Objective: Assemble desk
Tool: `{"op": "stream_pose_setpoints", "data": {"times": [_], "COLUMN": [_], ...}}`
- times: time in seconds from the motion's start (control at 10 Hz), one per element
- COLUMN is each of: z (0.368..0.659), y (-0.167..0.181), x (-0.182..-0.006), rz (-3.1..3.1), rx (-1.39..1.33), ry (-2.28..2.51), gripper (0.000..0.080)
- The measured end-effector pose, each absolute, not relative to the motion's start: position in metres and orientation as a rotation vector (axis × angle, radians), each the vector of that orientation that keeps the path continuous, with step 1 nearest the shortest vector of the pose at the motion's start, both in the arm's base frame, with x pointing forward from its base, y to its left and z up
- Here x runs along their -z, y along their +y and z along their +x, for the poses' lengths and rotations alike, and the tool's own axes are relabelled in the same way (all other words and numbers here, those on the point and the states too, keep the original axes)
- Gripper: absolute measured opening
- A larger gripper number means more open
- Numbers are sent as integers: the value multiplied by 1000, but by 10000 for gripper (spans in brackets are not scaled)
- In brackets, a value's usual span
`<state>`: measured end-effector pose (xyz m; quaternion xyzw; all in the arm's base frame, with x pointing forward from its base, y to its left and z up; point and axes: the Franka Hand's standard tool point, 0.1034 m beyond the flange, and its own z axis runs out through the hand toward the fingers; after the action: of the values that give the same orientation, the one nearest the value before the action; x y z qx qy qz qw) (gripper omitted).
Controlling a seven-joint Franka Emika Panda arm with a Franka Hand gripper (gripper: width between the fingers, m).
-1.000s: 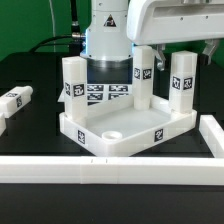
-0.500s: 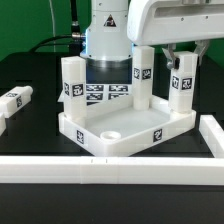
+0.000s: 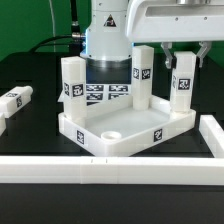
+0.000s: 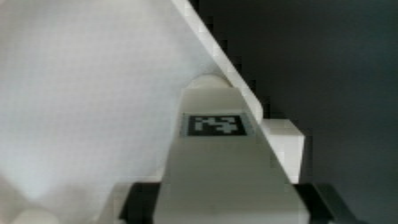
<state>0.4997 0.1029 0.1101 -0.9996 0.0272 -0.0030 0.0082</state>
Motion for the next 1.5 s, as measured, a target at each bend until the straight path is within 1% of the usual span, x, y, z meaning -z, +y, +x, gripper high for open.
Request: {"op": "stream_pose_setpoints", "data": {"times": [0.3, 0.8, 0.9, 1.0, 1.1, 1.2, 1.3, 1.4, 1.5], "z": [498, 499, 500, 500, 500, 500, 500, 501, 501], "y": [106, 107, 107, 107, 107, 107, 109, 110, 111], "x": [-109, -109, -109, -109, -109, -109, -109, -110, -110], "rz": [-3050, -2817, -2788, -2785, -2801, -2822, -2862, -2930, -2976], "rx": [-4, -26, -22, -23, -22, -20, -15, -2, 3], "ry": [620, 1229, 1288, 1294, 1261, 1216, 1131, 955, 799], "gripper": [291, 291, 291, 318, 318, 494, 494, 615, 639]}}
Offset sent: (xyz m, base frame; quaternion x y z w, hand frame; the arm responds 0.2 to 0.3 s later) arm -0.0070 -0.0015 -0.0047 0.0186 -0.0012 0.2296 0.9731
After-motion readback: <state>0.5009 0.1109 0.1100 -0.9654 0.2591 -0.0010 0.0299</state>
